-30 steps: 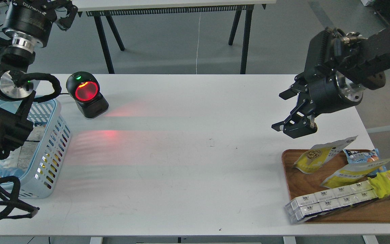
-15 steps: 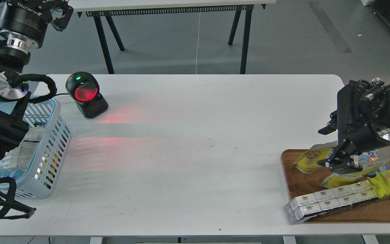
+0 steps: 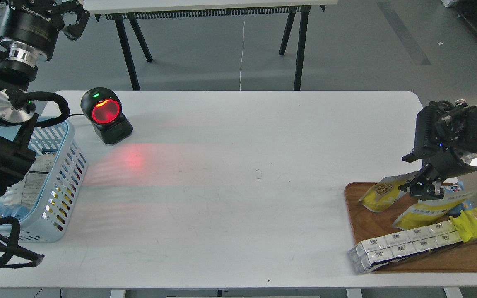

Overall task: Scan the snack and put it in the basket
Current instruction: 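Close the right gripper on the yellow snack packet and lift it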

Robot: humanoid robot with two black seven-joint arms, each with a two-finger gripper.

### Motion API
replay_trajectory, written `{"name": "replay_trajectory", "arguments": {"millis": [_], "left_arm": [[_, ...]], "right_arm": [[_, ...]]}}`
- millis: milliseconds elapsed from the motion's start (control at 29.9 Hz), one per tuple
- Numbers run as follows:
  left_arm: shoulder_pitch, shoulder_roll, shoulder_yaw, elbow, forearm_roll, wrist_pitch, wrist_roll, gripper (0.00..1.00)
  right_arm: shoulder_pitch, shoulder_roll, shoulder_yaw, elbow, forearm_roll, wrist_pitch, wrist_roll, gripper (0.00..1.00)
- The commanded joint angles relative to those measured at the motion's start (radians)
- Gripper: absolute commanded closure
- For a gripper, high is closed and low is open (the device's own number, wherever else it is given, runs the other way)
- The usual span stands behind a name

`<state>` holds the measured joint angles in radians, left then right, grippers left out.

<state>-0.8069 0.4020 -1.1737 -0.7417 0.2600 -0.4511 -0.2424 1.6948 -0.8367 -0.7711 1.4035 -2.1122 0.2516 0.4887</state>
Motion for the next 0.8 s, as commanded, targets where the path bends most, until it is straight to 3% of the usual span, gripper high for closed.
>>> {"name": "replay_trajectory", "arguments": {"millis": [0,234,468,768], "left_arm": [[0.000,0.001,0.000,0.002,0.001,0.000,0.000,0.01],[-0.002,0.000,0.002,0.002,0.001,0.000,0.000,0.01],[-0.002,0.003,0.000,0.002,0.001,0.002,0.000,0.01],[-0.003,0.012,0.000,0.002,0.001,0.002,0.002,0.01]], "right_arm": [[-0.044,0.007,0.027,-0.009,0.004,-0.029,0.000,0.44],[-0.049,0.015,0.045,-0.008,0.006,-0.067,0.000,0.55],[-0.049,0.016,0.046,-0.009,0.001,-0.066,0.000,0.98],[-0.035,0.004,0.047,-0.003,0.006,-0.071,0.000,1.00]]}}
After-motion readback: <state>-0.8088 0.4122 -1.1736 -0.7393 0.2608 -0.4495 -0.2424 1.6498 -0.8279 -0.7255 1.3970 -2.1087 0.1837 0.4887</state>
